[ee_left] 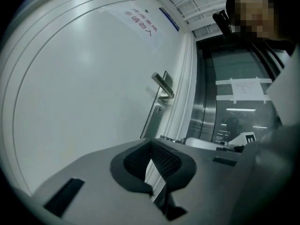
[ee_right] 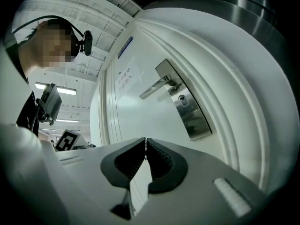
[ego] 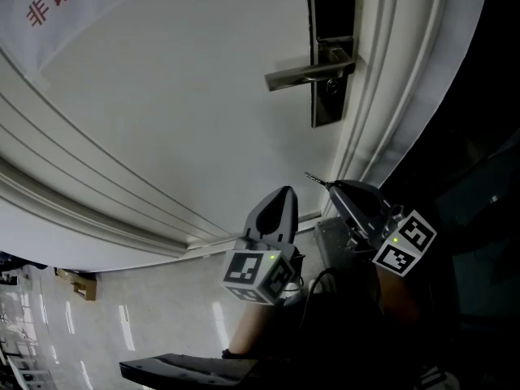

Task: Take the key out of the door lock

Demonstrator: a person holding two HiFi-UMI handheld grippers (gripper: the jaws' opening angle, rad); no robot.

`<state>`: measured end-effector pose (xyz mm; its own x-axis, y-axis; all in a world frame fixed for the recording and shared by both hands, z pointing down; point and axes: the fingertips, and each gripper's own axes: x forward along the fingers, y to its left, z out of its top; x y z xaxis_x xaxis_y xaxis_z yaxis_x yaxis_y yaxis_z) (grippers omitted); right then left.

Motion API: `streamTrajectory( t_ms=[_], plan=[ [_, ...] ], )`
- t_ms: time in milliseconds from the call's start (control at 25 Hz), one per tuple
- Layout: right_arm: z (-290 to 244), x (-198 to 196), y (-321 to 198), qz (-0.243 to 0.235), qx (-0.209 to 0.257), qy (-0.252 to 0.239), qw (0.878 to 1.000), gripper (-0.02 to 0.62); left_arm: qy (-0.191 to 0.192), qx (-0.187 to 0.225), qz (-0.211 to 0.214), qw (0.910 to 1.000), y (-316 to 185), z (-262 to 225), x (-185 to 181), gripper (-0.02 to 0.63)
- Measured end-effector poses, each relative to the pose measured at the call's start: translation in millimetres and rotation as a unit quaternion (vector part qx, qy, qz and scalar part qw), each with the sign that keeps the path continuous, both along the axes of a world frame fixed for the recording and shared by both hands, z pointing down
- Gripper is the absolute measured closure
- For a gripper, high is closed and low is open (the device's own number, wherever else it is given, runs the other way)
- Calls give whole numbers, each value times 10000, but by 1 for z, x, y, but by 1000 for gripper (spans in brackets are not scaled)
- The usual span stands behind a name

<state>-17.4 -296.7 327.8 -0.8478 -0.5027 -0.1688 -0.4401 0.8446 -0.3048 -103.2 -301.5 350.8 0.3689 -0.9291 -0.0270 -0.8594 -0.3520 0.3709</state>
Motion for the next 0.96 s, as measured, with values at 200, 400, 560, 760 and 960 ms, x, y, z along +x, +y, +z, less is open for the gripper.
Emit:
streamTrajectory(
  t_ms=[200,400,560,760,960],
  plan=[
    [1,5,1,59,4,29,10000,584,40,-24,36,10000,2,2,3,606],
    [0,6,2,73,59,127,9999,584,60,-50,45,10000,2,4,5,606],
    [0,5,1,53,59,162,9998,584,65,-55,42,10000,0,4,4,606],
    [0,3,-1,37,77,191,9998,584,89,-54,37,9999,-1,4,4,606],
    [-3,0,-2,32,102,180,9998,584,97,-32,20,9999,-3,2,-1,606]
  ],
)
